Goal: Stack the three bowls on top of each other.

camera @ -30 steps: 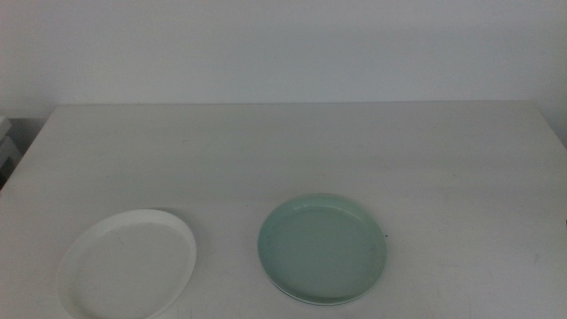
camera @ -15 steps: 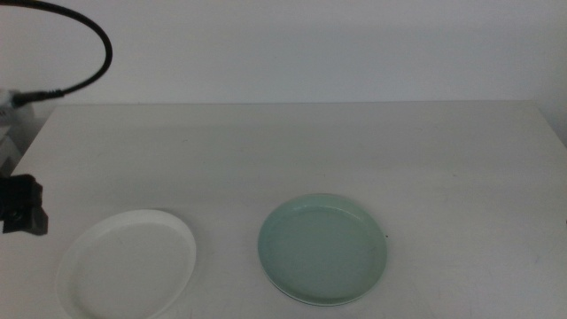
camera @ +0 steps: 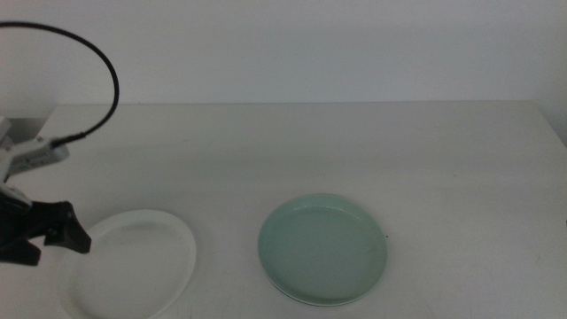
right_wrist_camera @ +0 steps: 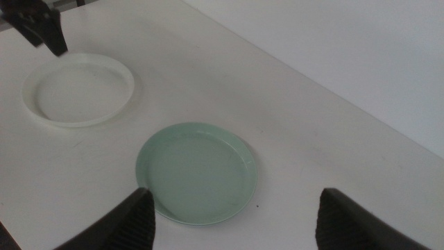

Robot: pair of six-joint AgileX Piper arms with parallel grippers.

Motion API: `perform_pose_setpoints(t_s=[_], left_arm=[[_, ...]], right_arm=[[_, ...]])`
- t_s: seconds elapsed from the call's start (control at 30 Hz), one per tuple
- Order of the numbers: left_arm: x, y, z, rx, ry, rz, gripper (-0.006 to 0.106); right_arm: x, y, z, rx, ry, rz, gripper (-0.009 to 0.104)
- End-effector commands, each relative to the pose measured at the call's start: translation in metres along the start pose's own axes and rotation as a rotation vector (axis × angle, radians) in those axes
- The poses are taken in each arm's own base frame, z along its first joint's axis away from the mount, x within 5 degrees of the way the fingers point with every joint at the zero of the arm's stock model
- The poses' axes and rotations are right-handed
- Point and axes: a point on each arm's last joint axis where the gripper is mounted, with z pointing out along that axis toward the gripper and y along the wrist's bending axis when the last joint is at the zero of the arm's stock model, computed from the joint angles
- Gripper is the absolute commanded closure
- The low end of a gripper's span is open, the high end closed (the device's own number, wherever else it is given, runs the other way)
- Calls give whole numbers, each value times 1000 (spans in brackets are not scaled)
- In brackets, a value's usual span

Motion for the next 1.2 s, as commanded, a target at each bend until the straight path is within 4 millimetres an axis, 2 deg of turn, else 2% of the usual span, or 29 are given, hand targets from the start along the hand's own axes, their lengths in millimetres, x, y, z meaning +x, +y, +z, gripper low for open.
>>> perform_pose_setpoints(t_s=[0.0, 0.2, 0.3, 0.4, 0.57, 0.67, 0.8, 0.93, 1.07, 1.17], left_arm=[[-10, 0, 1, 22, -42, -20, -5], [-11, 10, 22, 17, 8, -41, -3], [-12, 12, 24, 9, 0, -44, 5], [-12, 12, 24, 11, 0, -45, 27], [-11, 11, 24, 14, 10, -44, 77], [-11, 12, 24, 11, 11, -49, 100], [-13, 9, 17, 15, 11, -83, 100], [-20, -6, -15, 44, -39, -78, 100], [-27, -32, -55, 71, -121, -76, 100], [-32, -61, -71, 91, -147, -21, 100]], right_arm=[[-11, -3, -4, 27, -78, -13, 36], [-11, -3, -4, 27, -78, -13, 36], [-11, -3, -4, 27, -78, -13, 36], [-11, -3, -4, 27, -78, -13, 36], [-11, -3, -4, 27, -78, -13, 36], [-11, -3, -4, 27, -78, -13, 36], [-11, -3, -4, 27, -78, -13, 36], [-11, -3, -4, 27, -78, -13, 36], [-11, -3, -4, 27, -78, -12, 36], [-11, -3, -4, 27, -78, -12, 36]])
